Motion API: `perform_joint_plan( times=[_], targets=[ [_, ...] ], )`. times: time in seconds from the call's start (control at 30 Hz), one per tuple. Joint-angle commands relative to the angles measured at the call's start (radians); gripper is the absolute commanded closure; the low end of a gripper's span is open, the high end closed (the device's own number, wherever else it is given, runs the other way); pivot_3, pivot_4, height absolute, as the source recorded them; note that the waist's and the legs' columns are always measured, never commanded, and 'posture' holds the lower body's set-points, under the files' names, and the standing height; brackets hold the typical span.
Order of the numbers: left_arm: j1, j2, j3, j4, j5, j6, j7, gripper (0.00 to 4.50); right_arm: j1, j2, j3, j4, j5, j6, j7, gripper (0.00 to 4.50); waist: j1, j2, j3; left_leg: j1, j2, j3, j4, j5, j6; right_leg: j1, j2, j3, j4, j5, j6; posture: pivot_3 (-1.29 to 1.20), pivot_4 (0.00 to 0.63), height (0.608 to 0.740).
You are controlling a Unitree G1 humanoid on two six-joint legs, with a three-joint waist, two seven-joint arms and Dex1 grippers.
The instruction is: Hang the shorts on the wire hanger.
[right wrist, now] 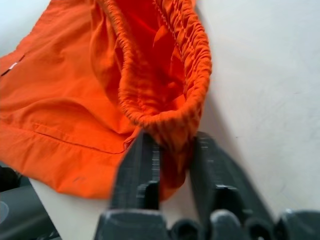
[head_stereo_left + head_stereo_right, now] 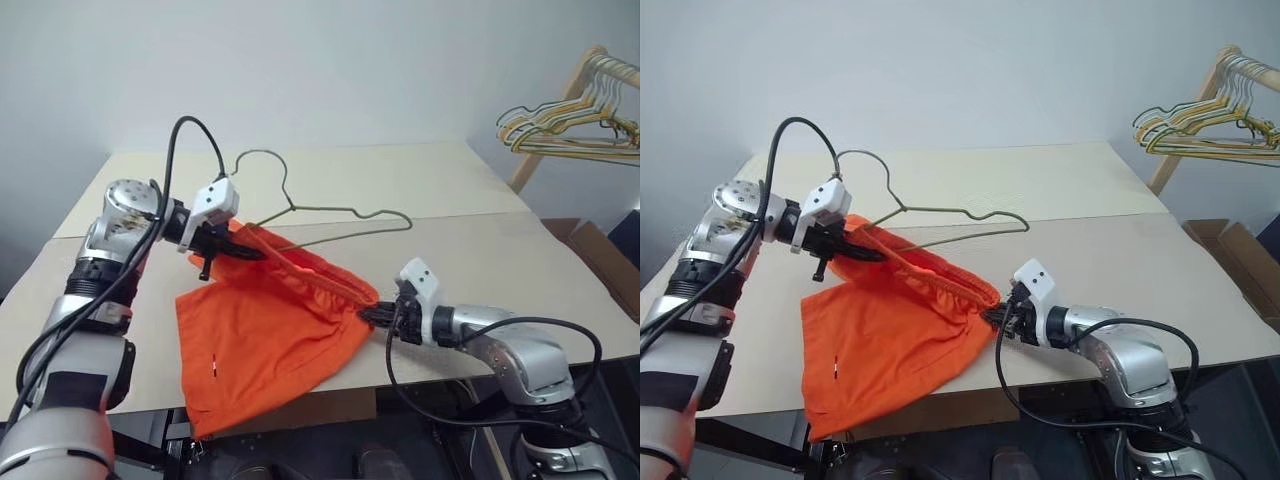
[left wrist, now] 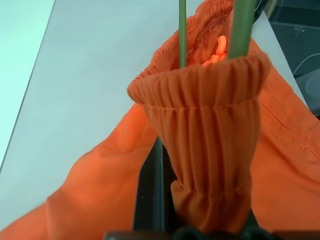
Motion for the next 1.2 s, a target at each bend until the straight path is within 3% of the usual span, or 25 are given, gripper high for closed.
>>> perform_joint_plan(
  times=[0.03,0.2,0.37,0.6,0.87,1.2],
  targets=[
    [-0.008,0.019,0.039,-0.03,-0.012,0.01,0.001,4.5,-0.043,-0.037,-0.019,0.006,0.021,-0.02,0.021,4.45,-0.001,0.0,0.0,0.0,0.0,0.0,0.0,0.0,0.0,0.0,0.0,0.0,0.0,0.0,0.0,-0.1,0.0,0.74],
    [0.01,0.076,0.025,-0.054,-0.089,0.007,-0.03,4.5,-0.108,-0.107,-0.051,0.083,0.047,0.004,0.064,4.45,-0.006,0.0,0.0,0.0,0.0,0.0,0.0,0.0,0.0,0.0,0.0,0.0,0.0,0.0,0.0,-0.1,0.0,0.74],
    [0.065,0.204,-0.073,-0.129,-0.23,-0.01,-0.03,4.5,-0.184,-0.215,-0.051,0.193,0.07,0.0,0.161,4.45,-0.006,0.0,0.0,0.0,0.0,0.0,0.0,0.0,0.0,-0.001,0.0,0.001,0.0,0.0,0.0,-0.1,0.0,0.74],
    [0.083,0.277,-0.129,-0.142,-0.267,-0.021,-0.03,4.5,-0.252,-0.342,-0.011,0.295,0.058,-0.057,0.303,4.45,0.009,0.0,0.0,0.0,0.0,0.001,0.0,0.0,0.0,0.0,0.0,0.0,0.0,0.0,0.0,-0.09,0.0,0.74],
    [0.093,0.271,-0.121,-0.082,-0.117,-0.048,-0.009,4.5,-0.302,-0.405,0.0,0.372,0.045,-0.088,0.36,4.45,0.018,0.0,0.0,0.0,0.0,0.002,0.0,0.0,0.0,0.0,0.0,0.0,0.0,0.0,0.0,-0.09,0.0,0.74],
    [0.108,0.27,-0.14,-0.044,-0.025,-0.082,-0.019,4.5,-0.311,-0.435,-0.02,0.355,0.051,-0.085,0.363,4.45,0.021,0.0,0.0,0.0,0.0,0.002,0.0,0.0,0.0,-0.001,0.0,0.0,0.0,0.0,0.0,-0.1,0.0,0.74]
  ],
)
